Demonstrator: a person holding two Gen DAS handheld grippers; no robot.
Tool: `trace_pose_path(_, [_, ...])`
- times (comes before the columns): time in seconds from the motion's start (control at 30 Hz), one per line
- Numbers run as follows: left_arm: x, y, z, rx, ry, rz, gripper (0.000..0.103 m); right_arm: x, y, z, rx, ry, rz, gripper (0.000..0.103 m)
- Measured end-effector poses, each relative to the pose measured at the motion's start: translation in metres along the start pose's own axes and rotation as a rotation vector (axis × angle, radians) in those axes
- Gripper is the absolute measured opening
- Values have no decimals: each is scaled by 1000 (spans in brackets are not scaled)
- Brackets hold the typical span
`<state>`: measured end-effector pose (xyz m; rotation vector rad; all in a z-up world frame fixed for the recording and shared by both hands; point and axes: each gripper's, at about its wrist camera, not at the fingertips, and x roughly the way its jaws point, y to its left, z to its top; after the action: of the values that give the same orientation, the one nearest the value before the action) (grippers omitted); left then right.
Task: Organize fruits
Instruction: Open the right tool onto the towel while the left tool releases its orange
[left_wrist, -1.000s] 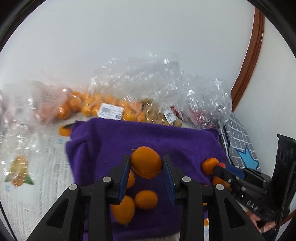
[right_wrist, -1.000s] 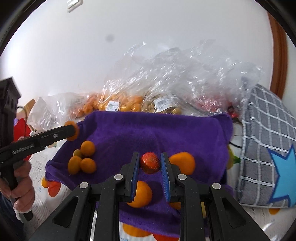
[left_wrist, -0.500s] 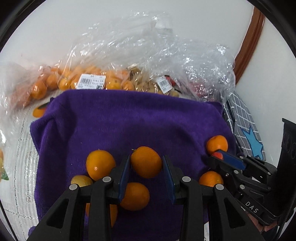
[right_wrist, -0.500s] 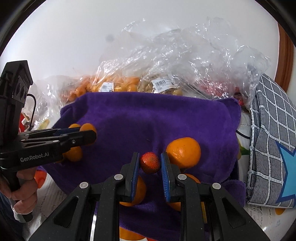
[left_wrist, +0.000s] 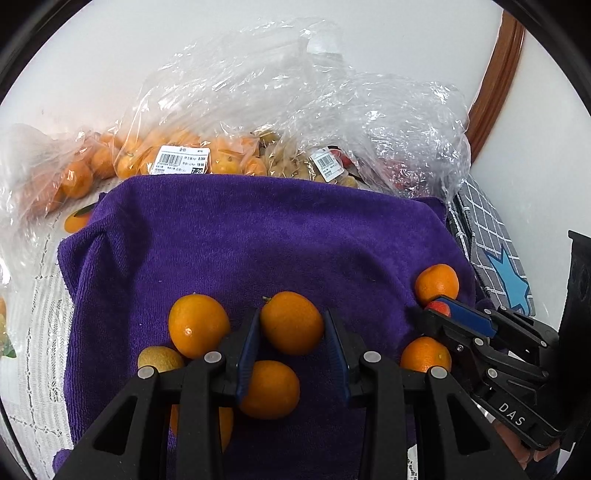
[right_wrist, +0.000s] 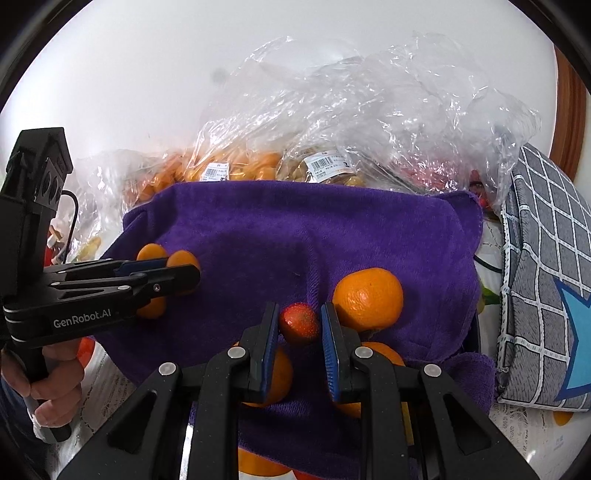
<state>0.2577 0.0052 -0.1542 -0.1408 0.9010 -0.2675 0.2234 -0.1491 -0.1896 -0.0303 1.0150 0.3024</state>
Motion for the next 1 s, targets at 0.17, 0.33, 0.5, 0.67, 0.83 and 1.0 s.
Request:
trace_pose_path(0.17, [-1, 0, 0, 7, -10, 5, 34, -1, 2, -1, -12, -7, -12, 25])
trace_pose_path(0.33, [-3, 0, 0, 0, -19, -3, 34, -3, 1, -2, -7, -8, -5, 27])
trace_pose_path(0.5, [-12, -2, 2, 3, -43, 13, 36, -8, 2, -3, 13, -12, 27, 40])
trace_pose_path(0.67, [-32, -7, 8, 8, -77, 32, 37, -27, 9, 1, 22, -38, 22, 43])
trace_pose_path(0.83, [-72, -9, 3, -9, -141, 41, 44, -67, 19, 6, 28, -81, -41, 52])
trace_pose_path(1.0, [-111, -17, -10, -3, -169, 95, 44, -117, 23, -2, 86, -101, -97, 56])
